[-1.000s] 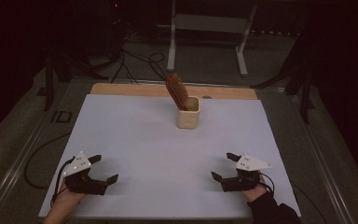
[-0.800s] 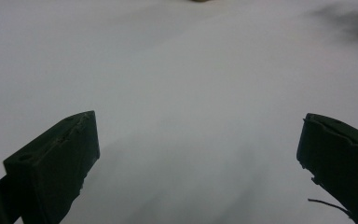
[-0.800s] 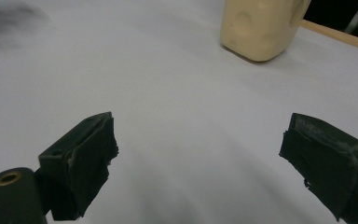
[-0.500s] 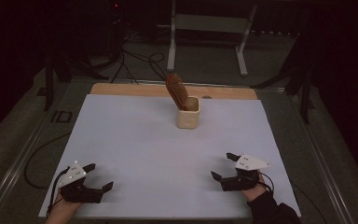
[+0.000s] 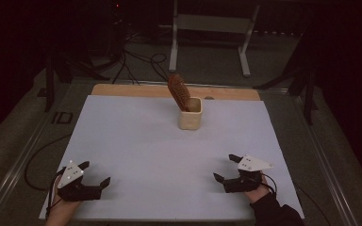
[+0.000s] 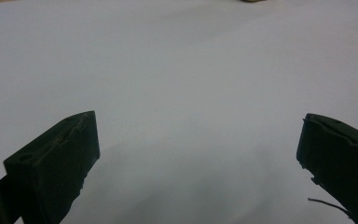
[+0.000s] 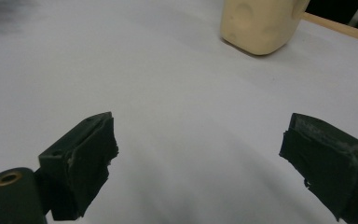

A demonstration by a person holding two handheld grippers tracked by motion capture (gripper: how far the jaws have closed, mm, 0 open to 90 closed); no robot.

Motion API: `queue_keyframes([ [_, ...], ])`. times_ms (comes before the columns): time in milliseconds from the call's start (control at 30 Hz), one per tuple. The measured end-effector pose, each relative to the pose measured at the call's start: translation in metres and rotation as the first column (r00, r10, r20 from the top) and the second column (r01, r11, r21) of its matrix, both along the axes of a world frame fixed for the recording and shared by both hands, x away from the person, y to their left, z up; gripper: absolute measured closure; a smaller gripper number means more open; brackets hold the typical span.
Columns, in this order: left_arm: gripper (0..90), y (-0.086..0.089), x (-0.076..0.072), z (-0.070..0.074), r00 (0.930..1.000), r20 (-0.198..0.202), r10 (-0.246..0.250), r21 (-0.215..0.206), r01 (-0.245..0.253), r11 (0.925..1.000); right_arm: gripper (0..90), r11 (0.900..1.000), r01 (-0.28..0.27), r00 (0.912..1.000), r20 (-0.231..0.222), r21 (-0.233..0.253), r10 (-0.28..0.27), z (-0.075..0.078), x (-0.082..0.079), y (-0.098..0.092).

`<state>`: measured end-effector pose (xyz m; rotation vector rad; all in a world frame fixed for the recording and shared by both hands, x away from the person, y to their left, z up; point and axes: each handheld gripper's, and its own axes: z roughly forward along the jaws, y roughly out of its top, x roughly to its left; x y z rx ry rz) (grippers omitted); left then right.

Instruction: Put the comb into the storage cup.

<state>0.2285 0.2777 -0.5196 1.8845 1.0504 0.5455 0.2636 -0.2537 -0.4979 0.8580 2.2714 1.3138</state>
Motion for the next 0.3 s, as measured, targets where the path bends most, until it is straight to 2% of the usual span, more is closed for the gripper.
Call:
queue_keyframes([
  [300, 0.1, -0.0016, -0.0009, -0.0008, 1.0, 0.008, 0.001, 0.001, -0.001, 1.0, 8.6, 1.0, 0.003, 1.0, -0.004, 0.001, -0.003, 0.0001, 0.0001, -0.0005],
])
